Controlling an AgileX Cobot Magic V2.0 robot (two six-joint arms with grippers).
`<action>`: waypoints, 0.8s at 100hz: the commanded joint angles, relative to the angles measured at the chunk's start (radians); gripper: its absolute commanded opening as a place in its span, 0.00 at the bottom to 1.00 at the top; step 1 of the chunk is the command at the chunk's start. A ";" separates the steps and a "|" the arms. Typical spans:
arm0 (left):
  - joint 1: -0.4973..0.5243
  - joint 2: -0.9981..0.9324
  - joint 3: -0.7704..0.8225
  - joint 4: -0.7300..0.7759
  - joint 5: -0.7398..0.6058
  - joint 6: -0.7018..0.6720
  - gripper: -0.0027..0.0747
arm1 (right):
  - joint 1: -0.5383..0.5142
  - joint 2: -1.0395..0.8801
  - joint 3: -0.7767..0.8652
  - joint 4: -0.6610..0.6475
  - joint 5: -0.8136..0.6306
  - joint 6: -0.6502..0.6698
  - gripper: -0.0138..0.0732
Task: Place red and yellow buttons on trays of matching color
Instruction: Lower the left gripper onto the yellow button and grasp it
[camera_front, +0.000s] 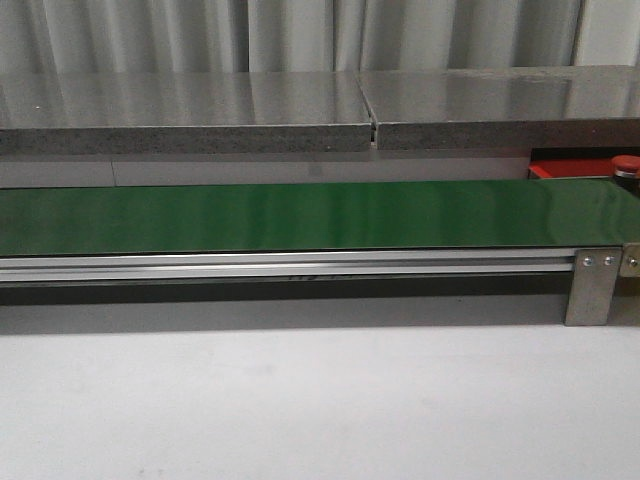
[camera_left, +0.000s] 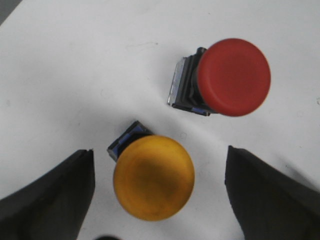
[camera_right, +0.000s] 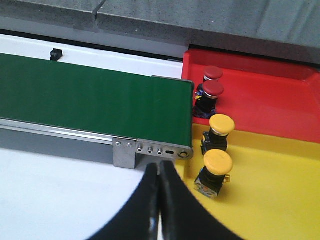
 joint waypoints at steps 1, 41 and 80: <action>-0.003 -0.050 -0.041 -0.023 -0.055 -0.008 0.73 | 0.000 0.008 -0.024 -0.003 -0.072 -0.008 0.02; -0.003 -0.036 -0.041 -0.023 -0.060 -0.008 0.46 | 0.000 0.008 -0.024 -0.003 -0.072 -0.008 0.02; -0.003 -0.061 -0.041 -0.023 -0.026 0.025 0.32 | 0.000 0.008 -0.024 -0.003 -0.072 -0.008 0.02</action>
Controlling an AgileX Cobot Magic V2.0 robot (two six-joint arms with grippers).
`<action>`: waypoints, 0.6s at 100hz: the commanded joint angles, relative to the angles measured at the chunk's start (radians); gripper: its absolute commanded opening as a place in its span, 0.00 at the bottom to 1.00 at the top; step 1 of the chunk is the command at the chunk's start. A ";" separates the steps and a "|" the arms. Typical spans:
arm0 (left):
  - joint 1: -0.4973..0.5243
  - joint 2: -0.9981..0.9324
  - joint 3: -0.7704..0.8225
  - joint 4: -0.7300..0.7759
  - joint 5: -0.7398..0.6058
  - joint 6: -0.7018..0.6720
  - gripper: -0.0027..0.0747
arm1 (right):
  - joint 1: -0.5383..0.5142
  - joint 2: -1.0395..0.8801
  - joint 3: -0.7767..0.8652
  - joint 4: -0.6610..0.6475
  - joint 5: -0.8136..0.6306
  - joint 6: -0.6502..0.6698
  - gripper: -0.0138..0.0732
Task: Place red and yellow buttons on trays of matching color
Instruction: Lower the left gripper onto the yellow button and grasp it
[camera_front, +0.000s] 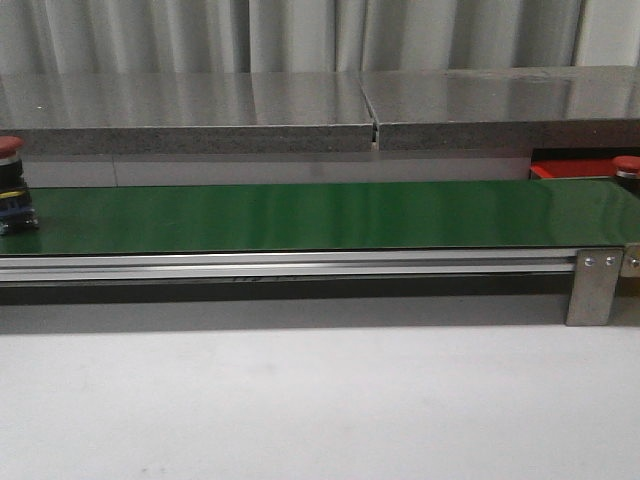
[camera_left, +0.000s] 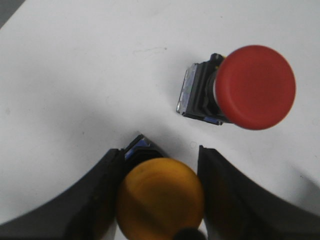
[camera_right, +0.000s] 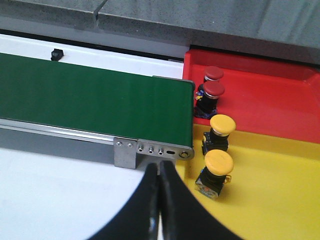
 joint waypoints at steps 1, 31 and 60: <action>-0.003 -0.090 -0.033 -0.023 -0.007 0.016 0.32 | 0.000 0.008 -0.024 -0.003 -0.073 -0.008 0.02; -0.025 -0.222 -0.033 -0.011 0.058 0.016 0.32 | 0.000 0.008 -0.024 -0.003 -0.073 -0.008 0.02; -0.093 -0.341 -0.006 -0.008 0.091 0.036 0.28 | 0.000 0.008 -0.024 -0.003 -0.073 -0.008 0.02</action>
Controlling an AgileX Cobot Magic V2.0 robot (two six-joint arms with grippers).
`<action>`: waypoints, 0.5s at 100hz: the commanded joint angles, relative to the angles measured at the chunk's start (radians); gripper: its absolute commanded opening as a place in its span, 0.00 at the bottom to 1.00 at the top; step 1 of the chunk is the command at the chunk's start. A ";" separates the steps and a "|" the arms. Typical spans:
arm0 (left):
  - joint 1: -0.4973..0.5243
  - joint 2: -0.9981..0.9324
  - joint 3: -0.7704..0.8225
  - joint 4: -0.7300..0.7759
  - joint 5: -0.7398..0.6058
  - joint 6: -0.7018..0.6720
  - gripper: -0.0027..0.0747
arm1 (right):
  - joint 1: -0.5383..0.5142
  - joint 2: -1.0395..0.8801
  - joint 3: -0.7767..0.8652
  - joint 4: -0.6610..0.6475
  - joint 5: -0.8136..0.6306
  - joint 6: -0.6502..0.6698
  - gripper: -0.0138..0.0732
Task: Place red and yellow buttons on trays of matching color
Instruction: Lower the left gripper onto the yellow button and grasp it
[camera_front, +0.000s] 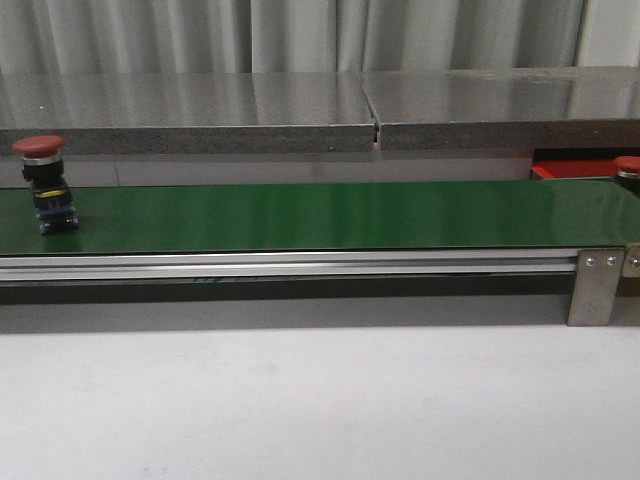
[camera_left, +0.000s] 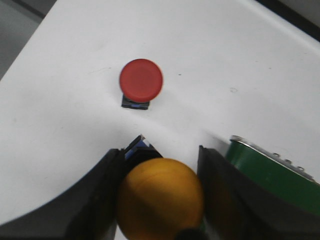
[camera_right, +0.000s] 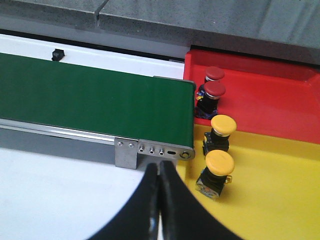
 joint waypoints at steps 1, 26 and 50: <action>-0.020 -0.107 -0.004 -0.033 -0.028 0.004 0.28 | 0.000 0.008 -0.024 -0.003 -0.073 -0.006 0.02; -0.058 -0.247 0.183 -0.054 -0.120 0.008 0.28 | 0.000 0.008 -0.024 -0.003 -0.073 -0.006 0.02; -0.138 -0.280 0.295 -0.054 -0.154 0.020 0.28 | 0.000 0.008 -0.024 -0.003 -0.073 -0.006 0.02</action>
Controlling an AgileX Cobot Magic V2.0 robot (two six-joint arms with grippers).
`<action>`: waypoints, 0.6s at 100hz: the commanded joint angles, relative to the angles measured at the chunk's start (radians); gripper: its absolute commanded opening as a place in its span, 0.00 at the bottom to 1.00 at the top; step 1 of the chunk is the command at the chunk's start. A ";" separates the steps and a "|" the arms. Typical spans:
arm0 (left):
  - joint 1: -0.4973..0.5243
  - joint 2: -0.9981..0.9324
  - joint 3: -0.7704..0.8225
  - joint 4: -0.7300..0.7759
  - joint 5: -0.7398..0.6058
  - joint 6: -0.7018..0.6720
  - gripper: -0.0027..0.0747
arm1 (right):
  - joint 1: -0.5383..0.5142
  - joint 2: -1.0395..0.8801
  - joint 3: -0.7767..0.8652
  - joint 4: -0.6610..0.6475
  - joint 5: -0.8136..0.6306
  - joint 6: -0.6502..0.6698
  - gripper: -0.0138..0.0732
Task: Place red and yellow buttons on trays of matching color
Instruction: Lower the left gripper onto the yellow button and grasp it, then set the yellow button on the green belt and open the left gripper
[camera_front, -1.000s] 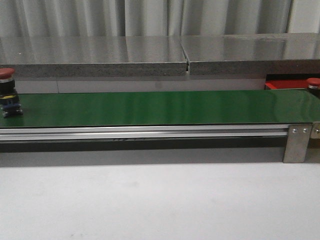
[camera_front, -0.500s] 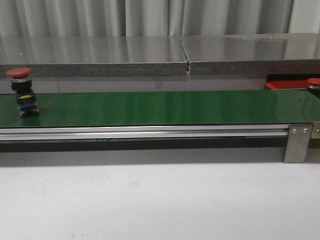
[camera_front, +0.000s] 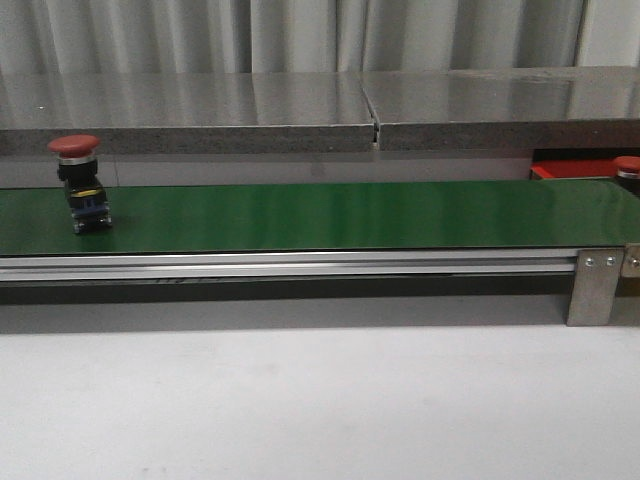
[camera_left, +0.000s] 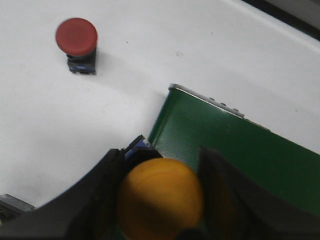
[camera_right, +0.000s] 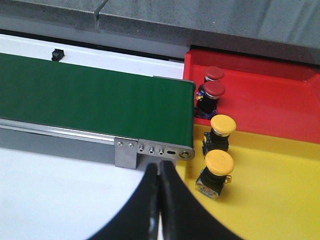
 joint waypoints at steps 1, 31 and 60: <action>-0.038 -0.058 -0.001 -0.030 -0.063 0.010 0.28 | 0.000 0.008 -0.024 -0.003 -0.073 -0.006 0.02; -0.090 -0.055 0.034 -0.026 -0.059 0.023 0.28 | 0.000 0.008 -0.024 -0.003 -0.073 -0.006 0.02; -0.090 -0.055 0.049 -0.026 -0.050 0.023 0.28 | 0.000 0.008 -0.024 -0.003 -0.073 -0.006 0.02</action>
